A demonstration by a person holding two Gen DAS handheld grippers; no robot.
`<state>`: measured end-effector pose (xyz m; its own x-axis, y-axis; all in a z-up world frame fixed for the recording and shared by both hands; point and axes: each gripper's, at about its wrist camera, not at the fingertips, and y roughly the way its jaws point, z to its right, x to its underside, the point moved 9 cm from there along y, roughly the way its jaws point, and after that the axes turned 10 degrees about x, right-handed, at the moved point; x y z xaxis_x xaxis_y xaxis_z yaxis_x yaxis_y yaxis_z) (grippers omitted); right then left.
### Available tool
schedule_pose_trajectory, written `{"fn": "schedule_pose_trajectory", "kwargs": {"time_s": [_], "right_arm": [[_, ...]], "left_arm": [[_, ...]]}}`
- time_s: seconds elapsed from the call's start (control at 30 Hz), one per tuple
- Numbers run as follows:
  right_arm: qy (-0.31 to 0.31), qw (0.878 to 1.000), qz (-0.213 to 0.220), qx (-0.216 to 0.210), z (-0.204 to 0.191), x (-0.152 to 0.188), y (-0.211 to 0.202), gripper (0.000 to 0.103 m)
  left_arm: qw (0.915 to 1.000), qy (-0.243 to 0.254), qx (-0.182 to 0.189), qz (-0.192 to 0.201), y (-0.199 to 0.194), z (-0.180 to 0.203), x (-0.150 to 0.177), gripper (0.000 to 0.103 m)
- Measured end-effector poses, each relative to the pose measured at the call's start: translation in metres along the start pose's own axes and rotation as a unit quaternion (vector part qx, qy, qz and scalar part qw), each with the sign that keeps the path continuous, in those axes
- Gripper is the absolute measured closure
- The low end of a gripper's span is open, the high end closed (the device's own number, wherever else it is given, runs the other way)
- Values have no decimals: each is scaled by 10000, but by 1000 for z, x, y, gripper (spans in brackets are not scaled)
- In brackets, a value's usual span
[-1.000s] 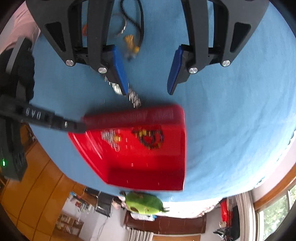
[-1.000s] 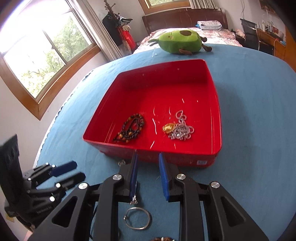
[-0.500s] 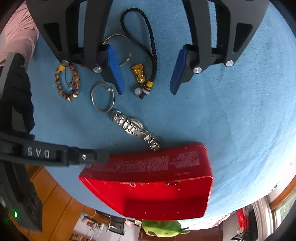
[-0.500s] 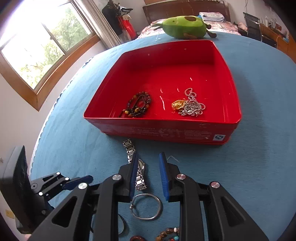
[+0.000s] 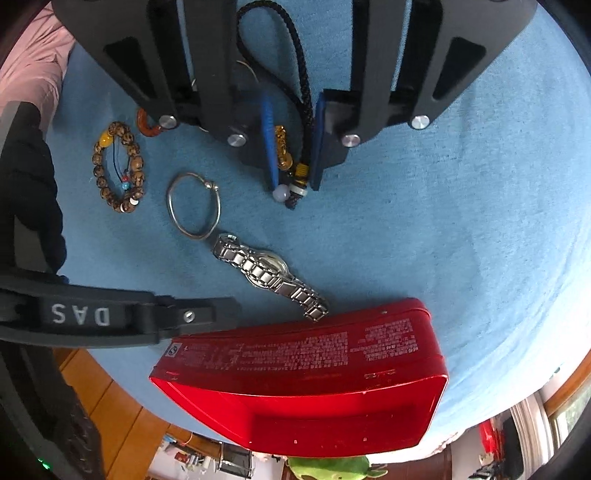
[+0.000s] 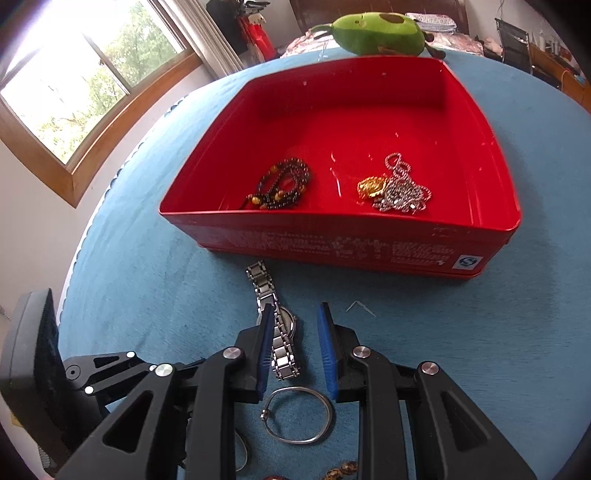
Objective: Organize jewelry
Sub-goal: 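Grasp black braided cord with left tool while right tool moves over silver watch, then grasp the silver watch with right tool while left tool lifts the cord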
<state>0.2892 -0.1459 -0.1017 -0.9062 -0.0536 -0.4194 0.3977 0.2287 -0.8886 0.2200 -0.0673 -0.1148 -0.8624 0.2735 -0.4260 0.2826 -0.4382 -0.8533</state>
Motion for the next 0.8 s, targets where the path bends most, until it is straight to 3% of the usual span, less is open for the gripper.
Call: {"fn": "schedule_pose_trajectory", "kwargs": {"time_s": [0.1, 0.43, 0.6, 0.8], "right_arm": [[-29, 10000, -22, -28, -2, 0, 3, 79], [-217, 9997, 45, -73, -18, -7, 10, 66], [-435, 9990, 32, -6, -31, -12, 20, 56], [-623, 9978, -52, 212, -37, -13, 37, 54]], "left_arm": [[9998, -152, 25, 124, -2, -7, -5, 93], [9911, -866, -439, 911, -27, -71, -39, 95], [9890, -1029, -394, 984, -27, -84, -49, 95], [9882, -1048, -422, 1034, -28, -92, -49, 95]]}}
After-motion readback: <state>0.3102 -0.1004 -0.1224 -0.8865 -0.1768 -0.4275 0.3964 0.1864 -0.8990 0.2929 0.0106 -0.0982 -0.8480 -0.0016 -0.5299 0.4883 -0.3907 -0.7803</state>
